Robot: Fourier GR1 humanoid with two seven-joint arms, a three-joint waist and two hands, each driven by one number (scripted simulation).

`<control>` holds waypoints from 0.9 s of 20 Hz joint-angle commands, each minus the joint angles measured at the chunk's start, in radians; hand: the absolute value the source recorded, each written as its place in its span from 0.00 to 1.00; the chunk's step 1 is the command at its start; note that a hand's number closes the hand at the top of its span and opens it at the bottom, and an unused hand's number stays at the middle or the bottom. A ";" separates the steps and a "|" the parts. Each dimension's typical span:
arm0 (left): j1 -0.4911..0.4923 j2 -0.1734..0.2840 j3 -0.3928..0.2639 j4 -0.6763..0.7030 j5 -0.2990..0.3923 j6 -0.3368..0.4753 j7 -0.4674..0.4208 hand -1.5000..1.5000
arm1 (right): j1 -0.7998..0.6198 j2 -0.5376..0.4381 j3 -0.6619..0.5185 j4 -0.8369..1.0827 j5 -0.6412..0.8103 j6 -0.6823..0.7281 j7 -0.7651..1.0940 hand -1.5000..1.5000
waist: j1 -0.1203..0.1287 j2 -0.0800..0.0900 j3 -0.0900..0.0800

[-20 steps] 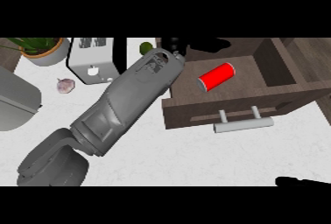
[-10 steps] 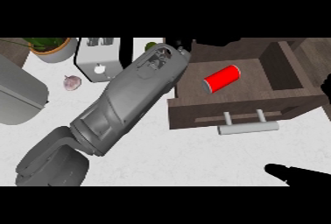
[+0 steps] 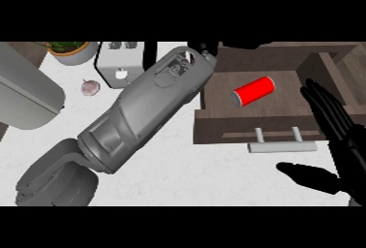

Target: Pick up the can, place it into the drawer and close the drawer

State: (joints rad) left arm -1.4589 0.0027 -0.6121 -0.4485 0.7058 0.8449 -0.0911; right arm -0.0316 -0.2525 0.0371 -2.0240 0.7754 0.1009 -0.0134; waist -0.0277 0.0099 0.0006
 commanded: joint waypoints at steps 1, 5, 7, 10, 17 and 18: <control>-0.003 -0.003 -0.015 -0.041 -0.012 0.038 0.055 0.00 | 0.009 0.014 0.093 0.109 0.176 -0.072 -0.016 0.00 | 0.025 -0.009 0.000; 0.046 0.057 0.008 -0.067 -0.037 -0.038 0.042 0.00 | -0.064 0.027 0.090 0.279 0.279 -0.147 -0.005 0.00 | 0.042 -0.009 0.000; 0.082 0.062 -0.027 -0.157 -0.061 0.006 0.106 0.00 | -0.110 0.074 0.064 0.371 0.262 -0.214 -0.015 0.00 | 0.061 -0.017 0.000; 0.088 0.158 0.005 -0.189 -0.071 -0.031 0.129 0.00 | -0.110 0.100 0.058 0.444 0.292 -0.311 -0.047 0.00 | 0.054 -0.015 0.000; 0.197 0.245 -0.032 -0.370 -0.133 -0.002 0.222 0.00 | -0.234 0.115 0.007 0.706 0.316 -0.404 -0.083 0.00 | 0.063 -0.016 0.000; 0.145 0.266 -0.012 -0.362 -0.122 -0.028 0.248 0.00 | -0.274 0.097 -0.019 0.791 0.318 -0.426 -0.110 0.00 | 0.068 -0.012 0.001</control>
State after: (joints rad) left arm -1.3223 0.2166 -0.6254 -0.7398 0.5999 0.8195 0.1043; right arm -0.2654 -0.1637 0.0433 -1.4196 1.0788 -0.2524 -0.0829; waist 0.0310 -0.0152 -0.0127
